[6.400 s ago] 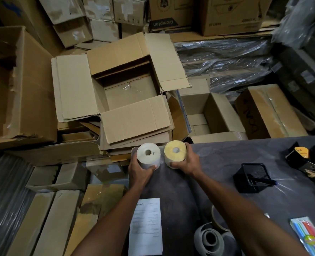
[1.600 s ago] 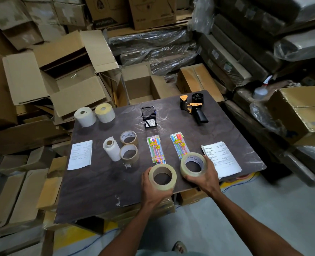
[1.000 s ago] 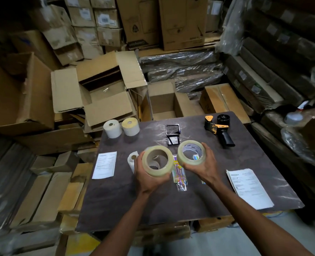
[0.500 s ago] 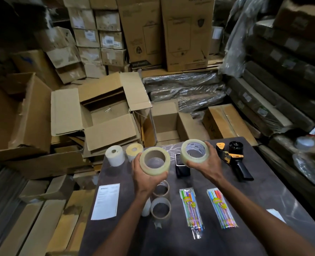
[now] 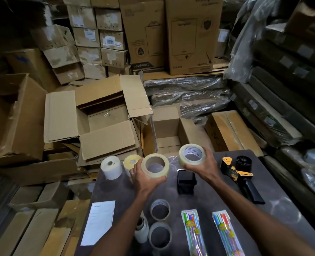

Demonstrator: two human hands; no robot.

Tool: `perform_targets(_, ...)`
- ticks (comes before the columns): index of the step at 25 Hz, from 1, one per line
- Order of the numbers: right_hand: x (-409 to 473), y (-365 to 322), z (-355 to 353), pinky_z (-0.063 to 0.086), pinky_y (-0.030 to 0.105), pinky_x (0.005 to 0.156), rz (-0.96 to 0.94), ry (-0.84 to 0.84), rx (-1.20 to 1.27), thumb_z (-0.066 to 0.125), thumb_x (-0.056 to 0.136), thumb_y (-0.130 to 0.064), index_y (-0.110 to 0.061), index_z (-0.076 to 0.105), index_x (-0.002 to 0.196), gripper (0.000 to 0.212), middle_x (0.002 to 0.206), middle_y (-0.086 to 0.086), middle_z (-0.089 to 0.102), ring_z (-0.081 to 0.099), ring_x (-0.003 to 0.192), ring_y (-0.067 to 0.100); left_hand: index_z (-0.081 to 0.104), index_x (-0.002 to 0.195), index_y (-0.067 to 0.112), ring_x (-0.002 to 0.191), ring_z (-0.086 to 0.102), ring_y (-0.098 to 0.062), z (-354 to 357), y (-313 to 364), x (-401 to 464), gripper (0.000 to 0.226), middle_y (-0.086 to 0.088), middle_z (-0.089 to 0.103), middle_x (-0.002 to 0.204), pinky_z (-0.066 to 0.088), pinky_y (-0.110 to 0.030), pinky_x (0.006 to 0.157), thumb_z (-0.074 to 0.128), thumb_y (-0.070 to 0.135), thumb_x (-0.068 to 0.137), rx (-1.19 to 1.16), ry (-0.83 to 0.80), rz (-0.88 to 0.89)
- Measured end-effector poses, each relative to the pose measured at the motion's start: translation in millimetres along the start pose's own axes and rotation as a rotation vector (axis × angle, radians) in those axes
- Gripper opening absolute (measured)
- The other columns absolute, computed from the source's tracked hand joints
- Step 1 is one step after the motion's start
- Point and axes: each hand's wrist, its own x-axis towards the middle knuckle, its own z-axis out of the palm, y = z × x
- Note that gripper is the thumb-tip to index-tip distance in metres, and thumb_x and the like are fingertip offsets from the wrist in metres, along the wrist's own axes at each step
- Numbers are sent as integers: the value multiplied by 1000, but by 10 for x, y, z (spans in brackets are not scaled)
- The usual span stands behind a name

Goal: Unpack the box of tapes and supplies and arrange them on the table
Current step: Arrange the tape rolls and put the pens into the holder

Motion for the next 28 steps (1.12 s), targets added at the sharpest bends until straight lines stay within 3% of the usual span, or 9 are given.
perform_targets(10,814,541,327,58,38,82,79,-94,-35,93,40,-54,-38,49,112,85,109,-8,57,60,94,10,53,118,28,101,53,-13,715,-229,557,91,13,57,107,34,-31,92,82,58,37,138,11,-74)
perform_targets(15,973,813,420,56,31,81,96,-145,-30,94,40,-47,-39,49,112,85,109,-10,59,62,95,9,48,129,28,116,54,-19,904,-462,697,103,3,56,126,40,-26,96,91,50,38,168,-133,-201)
perform_targets(20,1043,1085,508,57,36,85,154,-196,-52,94,37,-54,-39,50,112,89,108,-13,64,65,96,7,54,107,34,96,56,-6,1086,-613,711,78,18,60,100,40,-27,93,84,62,40,236,-21,-105)
perform_targets(24,1104,1205,570,57,36,86,175,-239,-81,94,35,-60,-38,53,113,90,106,-14,67,65,95,3,54,109,31,99,53,-11,1143,-759,718,85,15,58,103,34,-26,89,85,58,35,211,-43,-124)
perform_targets(28,1097,1230,598,56,34,86,143,-274,-74,95,39,-57,-38,54,111,84,105,-16,67,65,96,2,52,112,36,104,57,-15,1196,-909,756,88,16,59,106,40,-25,86,86,61,35,229,-89,-148)
